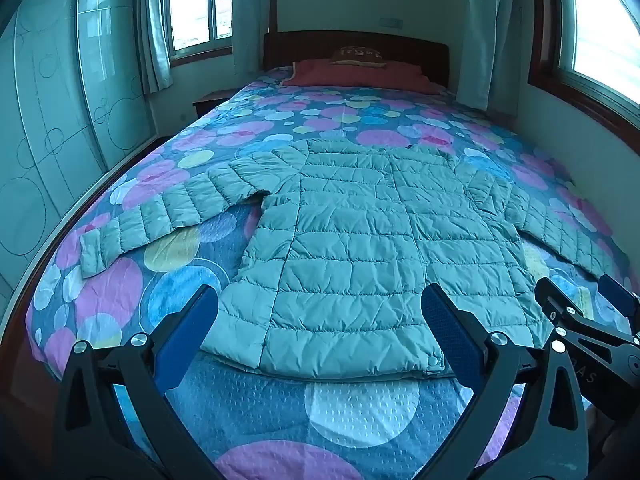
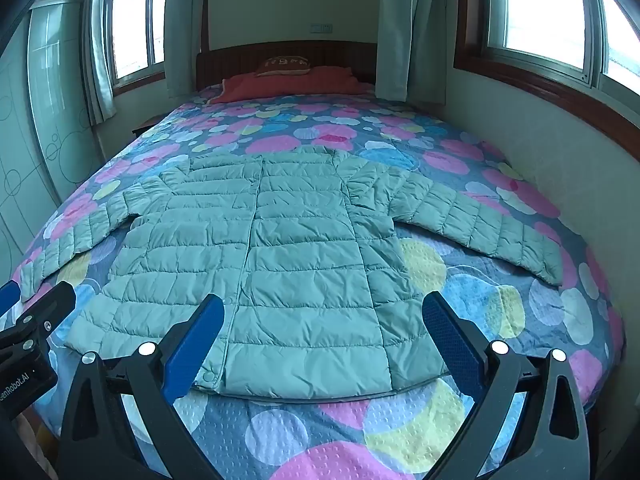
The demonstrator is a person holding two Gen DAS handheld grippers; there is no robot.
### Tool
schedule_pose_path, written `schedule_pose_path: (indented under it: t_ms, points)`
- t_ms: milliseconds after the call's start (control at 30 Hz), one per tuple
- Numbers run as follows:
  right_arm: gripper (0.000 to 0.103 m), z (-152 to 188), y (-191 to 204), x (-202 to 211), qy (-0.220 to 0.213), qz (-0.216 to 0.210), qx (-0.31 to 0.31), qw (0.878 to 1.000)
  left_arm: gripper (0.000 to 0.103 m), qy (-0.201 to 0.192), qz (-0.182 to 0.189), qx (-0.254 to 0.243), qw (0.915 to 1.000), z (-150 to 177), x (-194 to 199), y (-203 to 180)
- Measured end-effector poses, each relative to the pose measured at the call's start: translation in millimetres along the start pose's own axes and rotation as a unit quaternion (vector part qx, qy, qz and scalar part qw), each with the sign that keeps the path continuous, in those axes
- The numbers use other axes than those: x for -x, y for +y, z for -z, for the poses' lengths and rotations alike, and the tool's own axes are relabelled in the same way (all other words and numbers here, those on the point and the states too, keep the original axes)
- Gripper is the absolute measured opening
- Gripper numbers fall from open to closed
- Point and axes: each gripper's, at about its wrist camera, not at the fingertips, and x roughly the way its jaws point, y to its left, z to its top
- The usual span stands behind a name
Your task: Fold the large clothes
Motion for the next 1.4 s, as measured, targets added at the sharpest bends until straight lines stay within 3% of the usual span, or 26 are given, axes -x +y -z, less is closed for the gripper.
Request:
schedule_pose_path:
  t_ms: [1400]
  points:
    - [0.099,0,1,-2,0.003,0.001,0.002,1.0,0.101,0.012,-0.005,-0.004,0.9999,15,-7,10]
